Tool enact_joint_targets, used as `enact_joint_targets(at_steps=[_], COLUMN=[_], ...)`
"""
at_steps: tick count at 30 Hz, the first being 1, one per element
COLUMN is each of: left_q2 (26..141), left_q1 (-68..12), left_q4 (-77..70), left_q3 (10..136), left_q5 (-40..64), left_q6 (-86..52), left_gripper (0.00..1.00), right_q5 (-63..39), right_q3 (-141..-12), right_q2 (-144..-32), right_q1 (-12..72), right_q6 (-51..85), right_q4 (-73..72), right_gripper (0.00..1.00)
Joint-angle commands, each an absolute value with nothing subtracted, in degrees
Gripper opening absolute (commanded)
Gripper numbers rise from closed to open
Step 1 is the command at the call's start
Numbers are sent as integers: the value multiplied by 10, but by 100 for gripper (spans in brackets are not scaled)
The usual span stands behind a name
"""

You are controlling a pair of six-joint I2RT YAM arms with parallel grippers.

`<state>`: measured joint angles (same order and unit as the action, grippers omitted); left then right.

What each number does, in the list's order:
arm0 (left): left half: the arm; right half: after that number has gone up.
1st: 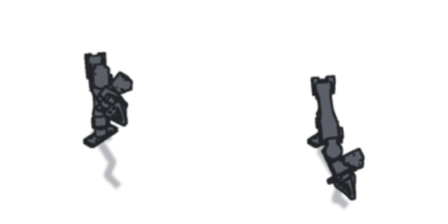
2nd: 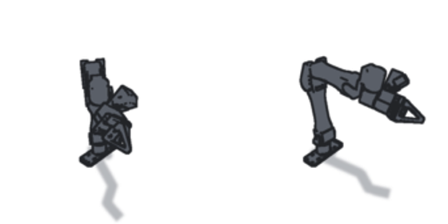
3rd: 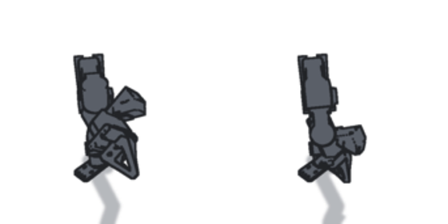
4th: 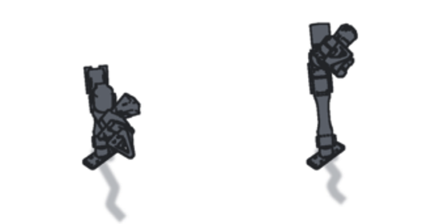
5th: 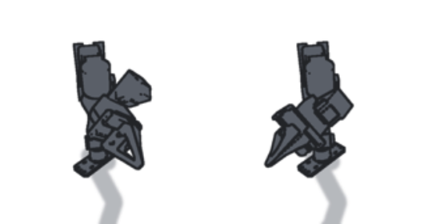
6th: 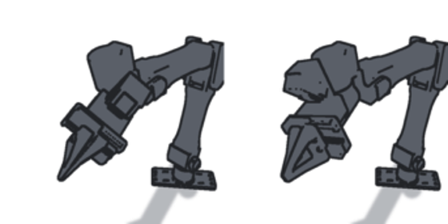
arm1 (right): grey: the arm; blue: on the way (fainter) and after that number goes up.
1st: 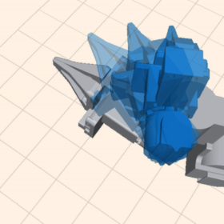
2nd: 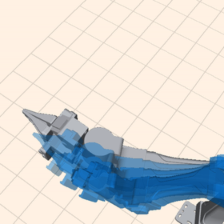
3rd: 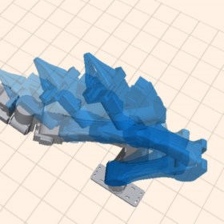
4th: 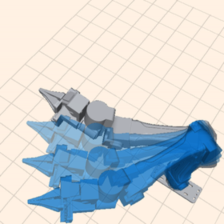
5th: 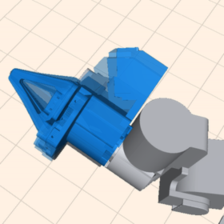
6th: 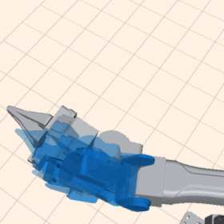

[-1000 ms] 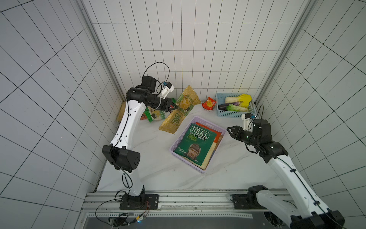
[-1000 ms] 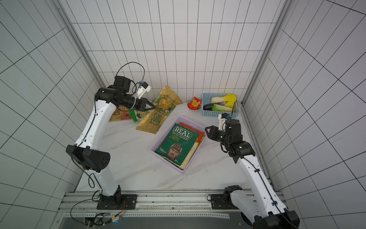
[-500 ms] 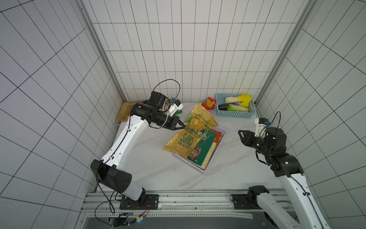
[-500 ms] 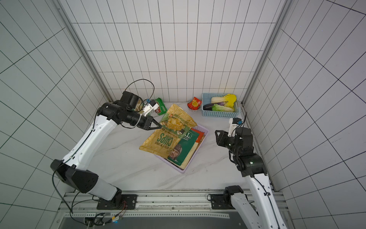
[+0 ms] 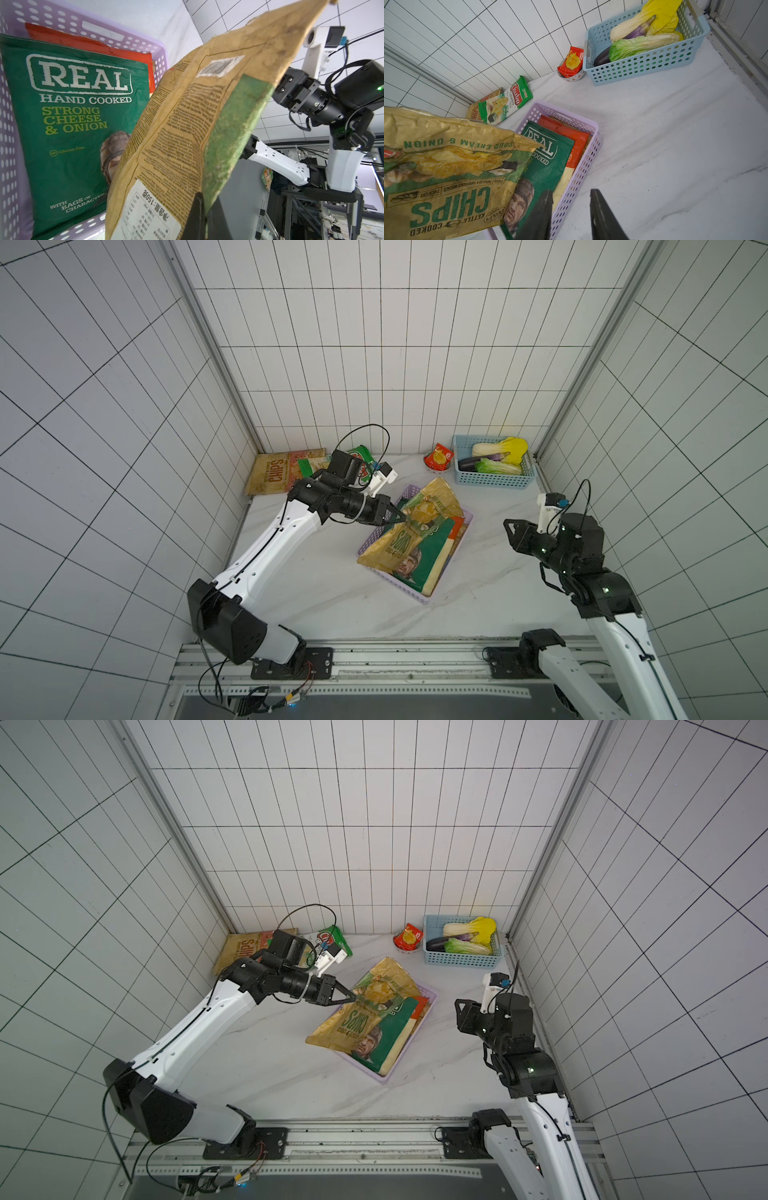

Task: Put the potato chips into the basket
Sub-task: Place the potato chip in the basket.

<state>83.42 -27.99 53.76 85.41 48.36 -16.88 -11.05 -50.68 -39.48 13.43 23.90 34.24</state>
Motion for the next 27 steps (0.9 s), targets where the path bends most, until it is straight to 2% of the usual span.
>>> enact_joint_targets(at_steps=[1, 16, 27], left_q2=[821, 826, 839], left_q1=[-282, -315, -323], left_q4=[460, 343, 337], left_q3=[852, 758, 730], left_q5=[534, 558, 571], left_q6=[-250, -393, -438], left_gripper=[0, 0, 0], right_q5=[-99, -104, -104], right_q3=[-497, -503, -501], right_q2=[-393, -398, -399], right_q1=[127, 126, 126], right_q6=[229, 225, 224], right_q4=[348, 349, 350], right_gripper=[34, 35, 34])
